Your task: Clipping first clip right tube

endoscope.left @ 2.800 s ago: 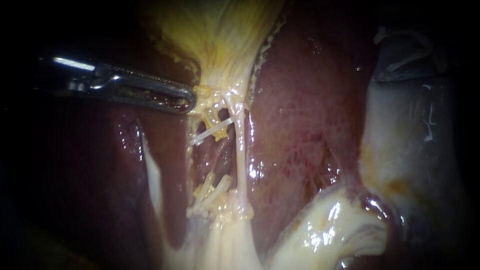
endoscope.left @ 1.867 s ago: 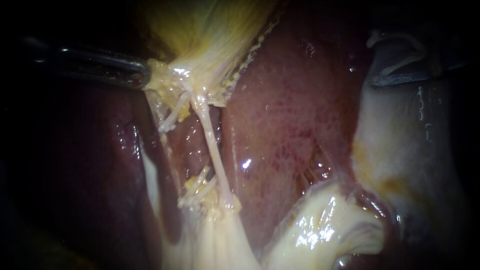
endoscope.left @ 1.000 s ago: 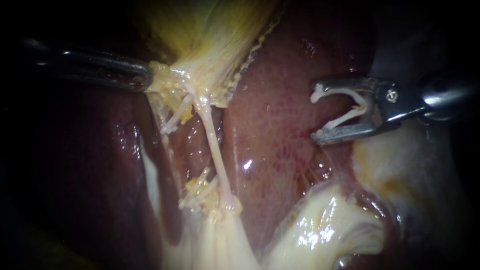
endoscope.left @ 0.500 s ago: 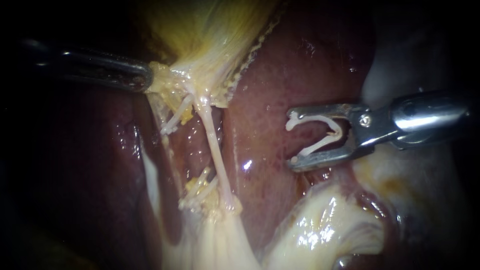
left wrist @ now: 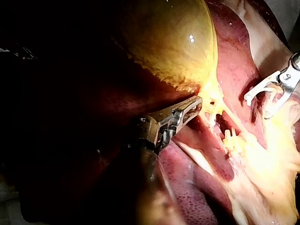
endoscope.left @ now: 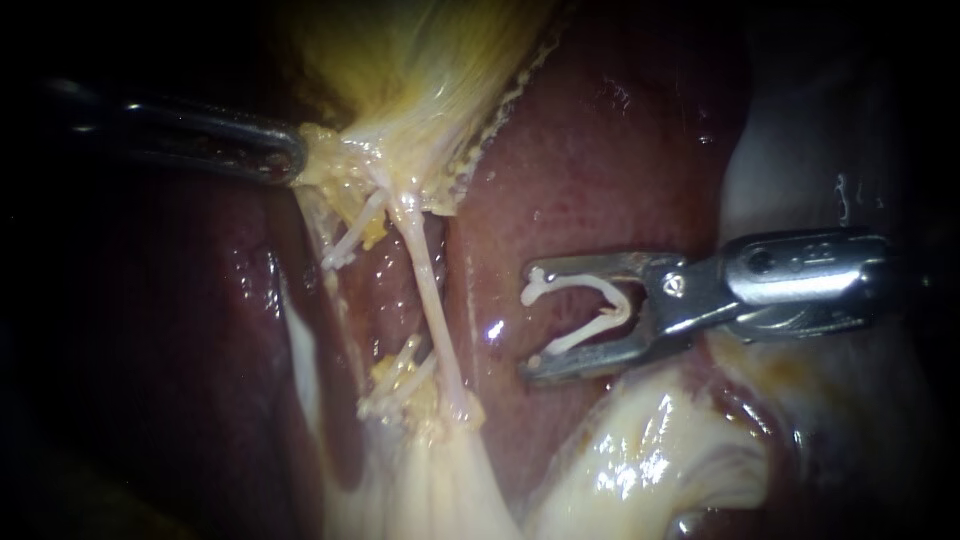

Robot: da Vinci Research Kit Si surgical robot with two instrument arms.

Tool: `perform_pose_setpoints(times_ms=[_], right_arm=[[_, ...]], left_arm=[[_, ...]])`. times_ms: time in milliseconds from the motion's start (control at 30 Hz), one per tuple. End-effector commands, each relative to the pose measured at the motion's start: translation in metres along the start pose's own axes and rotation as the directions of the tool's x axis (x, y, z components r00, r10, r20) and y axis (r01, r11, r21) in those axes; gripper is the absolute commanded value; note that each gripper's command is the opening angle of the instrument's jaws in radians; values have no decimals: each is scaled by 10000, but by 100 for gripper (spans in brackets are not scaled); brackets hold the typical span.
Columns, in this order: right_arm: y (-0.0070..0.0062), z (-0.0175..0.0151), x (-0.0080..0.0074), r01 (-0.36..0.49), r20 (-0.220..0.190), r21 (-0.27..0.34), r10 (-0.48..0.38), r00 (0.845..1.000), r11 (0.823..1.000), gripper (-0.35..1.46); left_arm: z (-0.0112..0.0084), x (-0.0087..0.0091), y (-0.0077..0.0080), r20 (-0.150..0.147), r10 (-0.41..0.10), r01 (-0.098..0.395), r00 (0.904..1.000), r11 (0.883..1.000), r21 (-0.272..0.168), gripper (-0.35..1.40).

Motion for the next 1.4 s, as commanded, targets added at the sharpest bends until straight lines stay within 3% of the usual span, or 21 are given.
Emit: perform_pose_setpoints(times_ms=[33,467,1000,1233,1400], right_arm=[[-1,3,-1,-21,-6,20,21,10000,10000,49],[-2,35,-15,-246,107,605,240,9997,9979,49],[10,75,-30,-814,-37,1098,823,9966,9906,49],[15,92,-27,-1548,-670,1849,1696,9832,9705,49],[13,96,-25,-2100,-921,2586,2405,9663,9429,49]], left_arm=[[0,0,0,-6,5,-5,10000,10000,30,-35],[1,1,0,-4,6,-6,10000,10000,25,-35],[2,2,-1,-11,12,-12,10000,10000,43,-35],[2,2,-1,-10,12,-12,10000,10000,40,-35],[3,2,-1,-9,11,-11,10000,10000,37,-35]])
